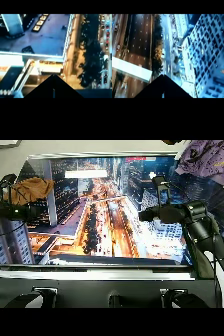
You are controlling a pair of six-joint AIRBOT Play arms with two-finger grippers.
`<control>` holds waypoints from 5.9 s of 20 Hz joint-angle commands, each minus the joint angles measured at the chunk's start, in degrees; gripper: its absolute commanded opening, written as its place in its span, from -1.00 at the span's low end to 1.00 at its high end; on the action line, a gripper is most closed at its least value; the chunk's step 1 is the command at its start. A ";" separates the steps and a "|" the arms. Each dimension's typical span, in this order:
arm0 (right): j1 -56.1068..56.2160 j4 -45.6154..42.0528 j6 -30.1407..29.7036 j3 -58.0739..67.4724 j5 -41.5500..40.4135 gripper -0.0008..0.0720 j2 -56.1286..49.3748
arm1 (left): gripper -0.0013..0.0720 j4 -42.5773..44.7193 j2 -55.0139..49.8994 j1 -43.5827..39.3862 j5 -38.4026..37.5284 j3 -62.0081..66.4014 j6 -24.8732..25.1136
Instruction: Fold the clothes and pants, and hang the long-sleeved shirts on hangers.
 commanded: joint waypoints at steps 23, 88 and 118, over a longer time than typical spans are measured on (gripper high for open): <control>0.04 0.02 0.02 0.07 0.04 -0.90 0.04 | -0.92 0.00 0.04 0.00 0.02 -0.02 0.00; 0.04 -0.11 0.02 0.07 0.55 -0.90 0.04 | 0.91 0.83 -16.96 -47.71 12.11 9.55 -38.99; -44.28 34.88 -19.43 -33.40 -12.22 0.19 2.91 | 0.87 2.58 -12.04 -9.99 5.11 2.25 -22.91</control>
